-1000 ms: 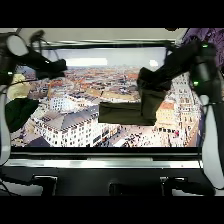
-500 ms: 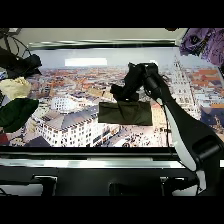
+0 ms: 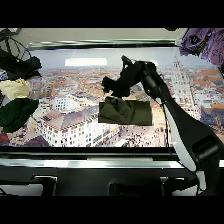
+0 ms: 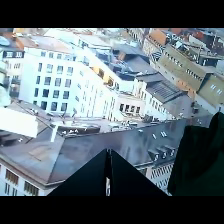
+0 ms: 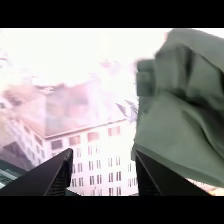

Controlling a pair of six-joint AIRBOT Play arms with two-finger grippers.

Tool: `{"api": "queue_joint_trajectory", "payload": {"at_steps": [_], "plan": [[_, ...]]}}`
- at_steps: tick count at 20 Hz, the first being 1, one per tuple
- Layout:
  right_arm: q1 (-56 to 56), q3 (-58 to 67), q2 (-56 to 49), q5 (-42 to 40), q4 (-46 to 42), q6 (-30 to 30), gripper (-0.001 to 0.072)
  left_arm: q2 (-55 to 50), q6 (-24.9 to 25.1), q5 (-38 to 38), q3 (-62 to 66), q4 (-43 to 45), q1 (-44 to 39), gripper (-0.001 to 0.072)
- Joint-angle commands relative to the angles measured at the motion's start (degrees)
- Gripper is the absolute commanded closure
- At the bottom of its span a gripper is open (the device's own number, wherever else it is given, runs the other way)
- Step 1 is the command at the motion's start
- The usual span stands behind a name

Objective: Fold the clothes and pants, and hang the long-sleeved shirts on hangers.

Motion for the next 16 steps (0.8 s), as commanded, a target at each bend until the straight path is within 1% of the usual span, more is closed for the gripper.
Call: {"api": "queue_joint_trajectory", "payload": {"at_steps": [1, 2, 5, 7, 8, 9, 11, 12, 14, 16], "plan": [[-3.3, 4.3, 4.3, -3.8, -3.1, -4.4, 0.0253, 0.0, 0.1, 0.0, 0.0, 0.0, -0.1, 0.069], [-5.6, 4.9, 5.8, -5.1, -4.4, -6.1, 0.0235, 0.0, 0.1, 0.0, 0.0, 0.0, -0.1, 0.069], [-17.4, 5.0, 9.8, -12.5, -6.5, -16.2, 0.0172, 0.0, 0.1, 0.0, 0.0, 0.0, -0.1, 0.0691], [-28.0, 4.5, 10.2, -16.4, -4.9, -22.6, 0.0172, 0.0, 0.2, 0.0, 0.0, 0.0, -0.1, 0.069], [-33.5, 2.9, 10.2, -16.5, -1.8, -25.0, 0.0171, 0.0, 0.2, 0.0, 0.0, 0.0, -0.1, 0.069], [-39.3, 0.0, 9.9, -16.6, 3.2, -27.3, 0.0169, 0.0, 0.2, 0.0, 0.0, 0.0, -0.1, 0.069], [-48.4, -8.2, 8.9, -18.1, 13.5, -31.6, 0.0171, 0.0, 0.2, 0.0, 0.0, 0.0, -0.1, 0.069], [-51.5, -13.4, 8.4, -17.6, 16.9, -33.5, 0.0173, 0.0, 0.2, 0.0, 0.0, 0.0, -0.1, 0.069], [-54.4, -22.8, 7.3, -15.0, 19.8, -36.8, 0.0175, 0.0, 0.2, 0.0, 0.0, 0.0, -0.1, 0.069], [-54.2, -30.4, 5.4, -12.5, 21.1, -40.1, 0.0181, 0.0, 0.2, 0.0, 0.0, 0.0, -0.1, 0.069]]}}
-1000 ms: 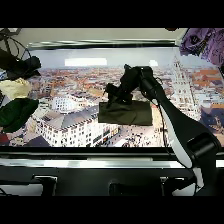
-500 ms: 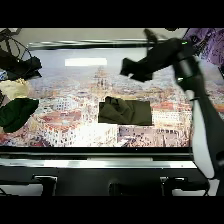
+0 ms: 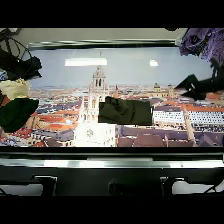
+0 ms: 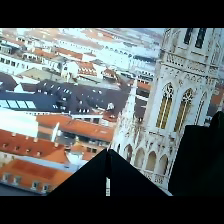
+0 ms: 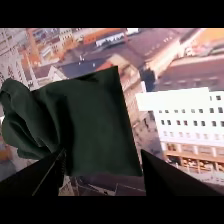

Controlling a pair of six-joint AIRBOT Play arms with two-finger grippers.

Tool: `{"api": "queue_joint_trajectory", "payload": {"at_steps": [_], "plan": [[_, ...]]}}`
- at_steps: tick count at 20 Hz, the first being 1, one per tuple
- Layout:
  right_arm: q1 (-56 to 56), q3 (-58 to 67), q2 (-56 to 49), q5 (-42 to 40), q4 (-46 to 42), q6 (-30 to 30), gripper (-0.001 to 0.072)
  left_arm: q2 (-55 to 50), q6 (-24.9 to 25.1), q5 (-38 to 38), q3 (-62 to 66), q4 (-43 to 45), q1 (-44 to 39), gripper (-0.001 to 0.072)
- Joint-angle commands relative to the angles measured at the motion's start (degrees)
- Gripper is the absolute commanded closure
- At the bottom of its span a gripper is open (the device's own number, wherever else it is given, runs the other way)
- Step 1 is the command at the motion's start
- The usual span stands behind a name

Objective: Fold the clothes and pants, and hang the long-sleeved shirts on hangers.

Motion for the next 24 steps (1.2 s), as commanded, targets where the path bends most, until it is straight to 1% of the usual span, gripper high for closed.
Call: {"api": "queue_joint_trajectory", "payload": {"at_steps": [1, 2, 4, 11, 12, 14, 15, 17, 18, 19, 24], "plan": [[-3.5, -13.8, -3.1, 3.7, 7.6, -8.0, 0.0183, 0.0, 0.0, 0.0, 0.0, 0.0, 0.0, 0.069], [-2.6, -16.3, -4.4, 4.8, 8.9, -9.6, 0.0203, 0.0, 0.0, 0.0, 0.0, 0.0, 0.0, 0.069], [-0.1, -18.6, -6.9, 5.9, 9.8, -12.3, 0.0202, 0.0, 0.0, 0.0, 0.0, 0.0, 0.0, 0.069], [8.4, -18.9, -12.3, 11.3, 10.5, -14.1, 0.0202, -0.4, 0.0, 0.0, 0.0, 0.0, 0.0, 0.069], [9.6, -18.9, -12.7, 11.6, 10.6, -14.3, 0.022, -0.5, 0.0, 0.0, 0.0, -0.1, 0.0, 0.069], [11.9, -18.9, -13.2, 12.3, 10.6, -14.3, 0.0324, -0.9, 0.0, 0.0, 0.0, -0.5, -0.2, 0.0691], [12.8, -18.8, -13.2, 12.7, 10.6, -14.3, 0.042, -1.0, 0.0, 0.0, 0.0, -0.4, -0.4, 0.0691], [13.4, -17.4, -13.0, 11.9, 12.5, -14.3, 0.0661, -1.3, 0.0, 0.0, 0.0, -0.4, -0.7, 0.069], [13.4, -16.0, -12.3, 11.7, 13.1, -13.9, 0.0685, -1.4, 0.0, 0.0, 0.0, -0.4, -0.9, 0.069], [13.4, -13.7, -11.4, 11.8, 12.7, -12.1, 0.0685, -1.4, 0.0, 0.0, 0.0, -0.4, -1.1, 0.069], [13.4, 4.9, -10.3, 9.6, 6.7, -0.3, 0.0686, -1.4, 0.0, 0.0, 0.0, -0.5, -1.9, 0.069]]}}
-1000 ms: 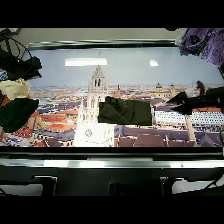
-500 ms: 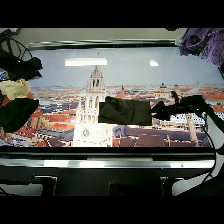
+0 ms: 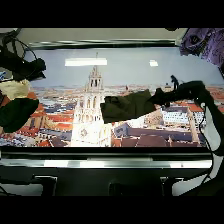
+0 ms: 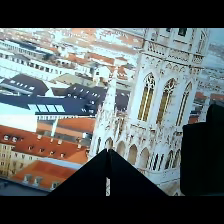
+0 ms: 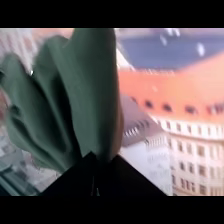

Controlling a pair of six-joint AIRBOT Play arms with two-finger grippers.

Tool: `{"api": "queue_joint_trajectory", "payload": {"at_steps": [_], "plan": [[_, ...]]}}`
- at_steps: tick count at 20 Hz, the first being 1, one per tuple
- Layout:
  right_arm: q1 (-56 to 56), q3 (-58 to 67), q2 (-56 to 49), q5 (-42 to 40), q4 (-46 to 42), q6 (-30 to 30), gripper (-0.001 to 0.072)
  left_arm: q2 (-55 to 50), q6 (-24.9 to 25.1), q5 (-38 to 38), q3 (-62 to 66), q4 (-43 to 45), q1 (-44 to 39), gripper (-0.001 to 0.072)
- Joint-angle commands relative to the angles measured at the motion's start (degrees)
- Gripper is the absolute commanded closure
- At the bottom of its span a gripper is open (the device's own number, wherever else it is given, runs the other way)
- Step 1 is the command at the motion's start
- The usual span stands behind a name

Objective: Fold the clothes and pants, and hang the long-sleeved shirts on hangers.

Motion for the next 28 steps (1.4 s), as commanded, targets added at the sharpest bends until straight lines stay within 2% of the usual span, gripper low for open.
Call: {"api": "queue_joint_trajectory", "payload": {"at_steps": [1, 5, 11, 16, 19, 23, 28], "plan": [[0.2, 13.2, 0.4, -1.3, -5.5, 9.6, 0.0686, 0.0, 0.0, 0.0, 0.0, 0.0, -0.6, 0.069], [-0.2, 25.7, 0.4, -1.7, -15.6, 19.2, 0.0687, 0.0, 0.0, 0.0, 0.0, 0.0, -1.3, 0.069], [-6.5, 33.8, 0.5, -1.0, -16.7, 29.3, 0.0687, 0.0, 0.0, 0.0, 0.0, 0.0, -1.5, 0.069], [-12.4, 34.1, 0.9, 1.5, -17.2, 33.6, 0.0687, 0.0, 0.0, 0.0, 0.0, 0.0, -1.5, 0.069], [-16.0, 34.1, 2.1, 5.1, -20.3, 35.7, 0.0687, 0.0, 0.0, -0.6, 0.0, 0.0, -1.5, 0.069], [-19.8, 34.1, 4.1, 6.6, -27.9, 38.0, 0.0687, 0.0, 0.0, -1.6, 0.0, 0.0, -1.5, 0.069], [-25.0, 34.1, 7.1, 4.0, -36.2, 41.6, 0.0686, 0.0, 0.0, -3.3, 0.0, 0.0, -1.5, 0.069]]}}
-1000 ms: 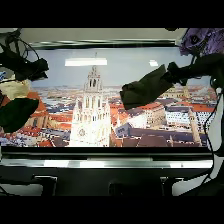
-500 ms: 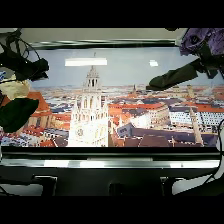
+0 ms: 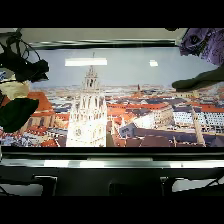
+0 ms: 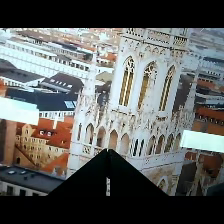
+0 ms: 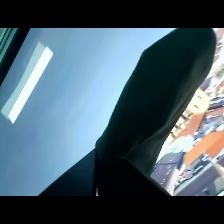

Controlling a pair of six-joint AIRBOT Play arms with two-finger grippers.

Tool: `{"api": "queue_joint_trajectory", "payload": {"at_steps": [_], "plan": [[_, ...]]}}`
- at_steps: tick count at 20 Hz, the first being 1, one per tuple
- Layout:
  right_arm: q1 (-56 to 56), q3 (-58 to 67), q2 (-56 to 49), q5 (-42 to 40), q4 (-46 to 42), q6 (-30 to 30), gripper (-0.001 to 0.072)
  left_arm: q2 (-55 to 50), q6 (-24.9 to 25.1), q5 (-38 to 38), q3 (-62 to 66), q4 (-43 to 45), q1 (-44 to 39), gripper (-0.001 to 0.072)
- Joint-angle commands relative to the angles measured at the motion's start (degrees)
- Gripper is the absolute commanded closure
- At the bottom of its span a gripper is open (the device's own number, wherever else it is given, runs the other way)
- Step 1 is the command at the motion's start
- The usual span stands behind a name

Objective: Fold the clothes and pants, and hang the long-sleeved shirts on hangers.

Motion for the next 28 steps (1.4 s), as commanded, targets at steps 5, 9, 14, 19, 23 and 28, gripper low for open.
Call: {"api": "queue_joint_trajectory", "payload": {"at_steps": [5, 9, 14, 19, 23, 28], "plan": [[-7.0, -2.2, 2.1, -13.2, -9.0, 0.3, 0.0686, 0.0, 0.0, -2.7, 0.0, 0.0, 0.0, 0.069], [-7.3, -12.2, 5.8, -16.6, -17.5, -0.7, 0.0687, 0.0, 0.5, -4.0, 0.0, 0.0, 0.0, 0.069], [-7.3, -34.0, 15.4, -14.6, -23.5, -0.1, 0.0686, 0.1, 1.9, -4.8, 0.0, 0.0, 0.0, 0.069], [-7.3, -51.3, 23.1, -9.9, -31.1, 2.8, 0.0686, 0.1, 1.9, -4.8, 0.0, 0.0, 0.0, 0.069], [-7.3, -56.5, 23.6, -9.7, -36.6, 2.8, 0.0685, 0.0, 1.9, -4.8, 0.0, 0.0, 0.0, 0.069], [-7.3, -59.4, 23.6, -8.3, -40.6, 2.8, 0.0685, 0.0, 1.9, -4.8, 0.0, 0.0, 0.0, 0.0691]]}}
